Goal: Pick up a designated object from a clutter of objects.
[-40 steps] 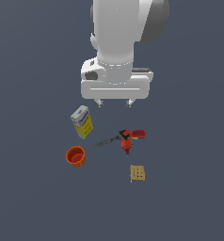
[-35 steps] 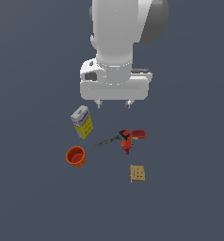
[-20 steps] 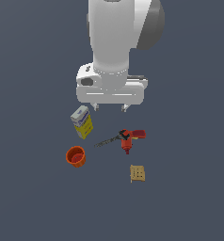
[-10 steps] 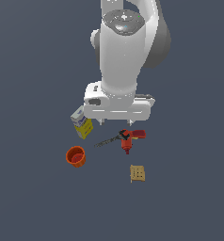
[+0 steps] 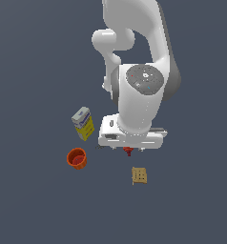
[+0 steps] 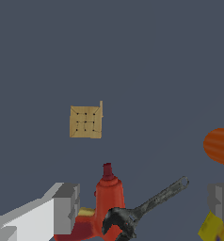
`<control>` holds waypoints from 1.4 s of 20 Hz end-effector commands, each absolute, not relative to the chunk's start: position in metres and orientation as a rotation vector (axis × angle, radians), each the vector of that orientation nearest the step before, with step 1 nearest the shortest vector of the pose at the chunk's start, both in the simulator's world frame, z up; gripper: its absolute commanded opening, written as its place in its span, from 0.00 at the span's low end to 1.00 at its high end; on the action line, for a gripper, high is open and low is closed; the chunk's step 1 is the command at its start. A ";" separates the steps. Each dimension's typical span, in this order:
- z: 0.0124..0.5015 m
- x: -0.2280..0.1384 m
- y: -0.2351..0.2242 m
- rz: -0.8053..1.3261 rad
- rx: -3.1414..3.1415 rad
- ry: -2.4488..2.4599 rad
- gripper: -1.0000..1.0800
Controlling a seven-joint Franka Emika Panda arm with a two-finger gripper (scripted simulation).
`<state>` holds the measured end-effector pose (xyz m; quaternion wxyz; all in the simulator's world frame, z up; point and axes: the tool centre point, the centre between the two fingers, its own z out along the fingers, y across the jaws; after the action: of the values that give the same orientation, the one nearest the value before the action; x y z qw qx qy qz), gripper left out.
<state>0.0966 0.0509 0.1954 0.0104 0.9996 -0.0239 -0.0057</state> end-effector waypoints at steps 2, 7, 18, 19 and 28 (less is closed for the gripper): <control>0.166 0.113 0.066 -0.012 3.123 -0.084 0.96; 0.124 0.131 0.087 -0.006 3.129 -0.098 0.96; 0.067 0.146 0.113 -0.001 3.138 -0.120 0.96; 0.065 0.147 0.114 0.000 3.138 -0.120 0.96; 0.056 0.147 0.115 -0.002 3.139 -0.121 0.96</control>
<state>0.1471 0.1154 0.0589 0.0001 0.9993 -0.0384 -0.0002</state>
